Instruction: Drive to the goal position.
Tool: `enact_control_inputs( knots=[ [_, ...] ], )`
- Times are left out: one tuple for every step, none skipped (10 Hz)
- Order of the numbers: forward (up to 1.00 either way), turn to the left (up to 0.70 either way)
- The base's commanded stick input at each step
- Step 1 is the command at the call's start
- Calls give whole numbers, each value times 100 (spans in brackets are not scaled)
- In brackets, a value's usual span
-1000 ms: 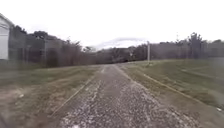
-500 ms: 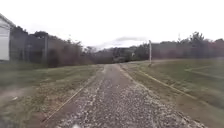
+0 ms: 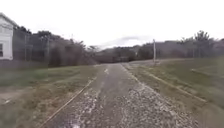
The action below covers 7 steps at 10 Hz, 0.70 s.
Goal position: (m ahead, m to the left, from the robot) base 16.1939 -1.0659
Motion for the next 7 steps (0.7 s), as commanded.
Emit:
enact_control_inputs(
  knots=[
    [60, 0],
    [60, 0],
    [60, 0],
    [60, -1],
    [60, 0],
    [60, 0],
    [60, 0]
  ],
)
